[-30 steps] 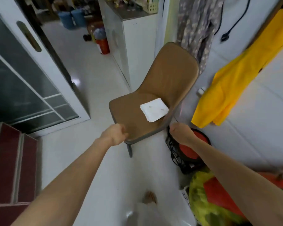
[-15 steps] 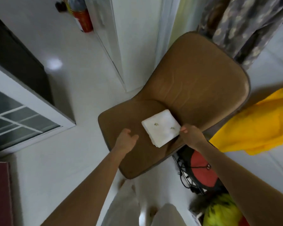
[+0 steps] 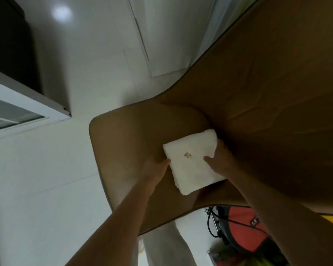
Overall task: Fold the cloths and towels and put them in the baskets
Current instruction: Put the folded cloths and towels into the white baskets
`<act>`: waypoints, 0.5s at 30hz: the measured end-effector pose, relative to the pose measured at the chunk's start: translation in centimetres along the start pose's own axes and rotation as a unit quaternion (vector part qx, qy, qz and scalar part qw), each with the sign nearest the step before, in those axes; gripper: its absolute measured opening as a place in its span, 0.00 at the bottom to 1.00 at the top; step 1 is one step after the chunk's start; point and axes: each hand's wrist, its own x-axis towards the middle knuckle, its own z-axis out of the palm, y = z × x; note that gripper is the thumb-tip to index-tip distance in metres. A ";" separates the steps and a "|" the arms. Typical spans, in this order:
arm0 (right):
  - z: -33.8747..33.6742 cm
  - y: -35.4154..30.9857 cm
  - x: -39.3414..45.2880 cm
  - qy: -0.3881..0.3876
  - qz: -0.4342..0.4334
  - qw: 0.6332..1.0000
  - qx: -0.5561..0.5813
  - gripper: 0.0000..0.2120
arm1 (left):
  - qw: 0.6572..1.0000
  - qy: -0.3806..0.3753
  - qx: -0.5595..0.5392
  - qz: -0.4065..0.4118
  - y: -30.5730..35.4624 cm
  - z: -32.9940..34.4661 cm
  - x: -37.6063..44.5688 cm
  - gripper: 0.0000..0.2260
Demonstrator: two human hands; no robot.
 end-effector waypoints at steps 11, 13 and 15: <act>3.1 -1.2 2.5 -0.081 0.081 0.982 0.151 0.36 | 0.992 0.027 -0.115 0.041 -0.9 2.1 -1.2 0.11; 2.9 -2.1 0.4 -0.113 0.102 0.959 0.237 0.27 | 0.989 0.034 -0.136 0.044 -0.8 -0.1 -2.6 0.12; 2.4 -3.2 -2.4 -0.120 0.091 0.943 0.296 0.18 | 0.990 0.026 -0.117 0.072 -0.4 -2.7 -4.2 0.15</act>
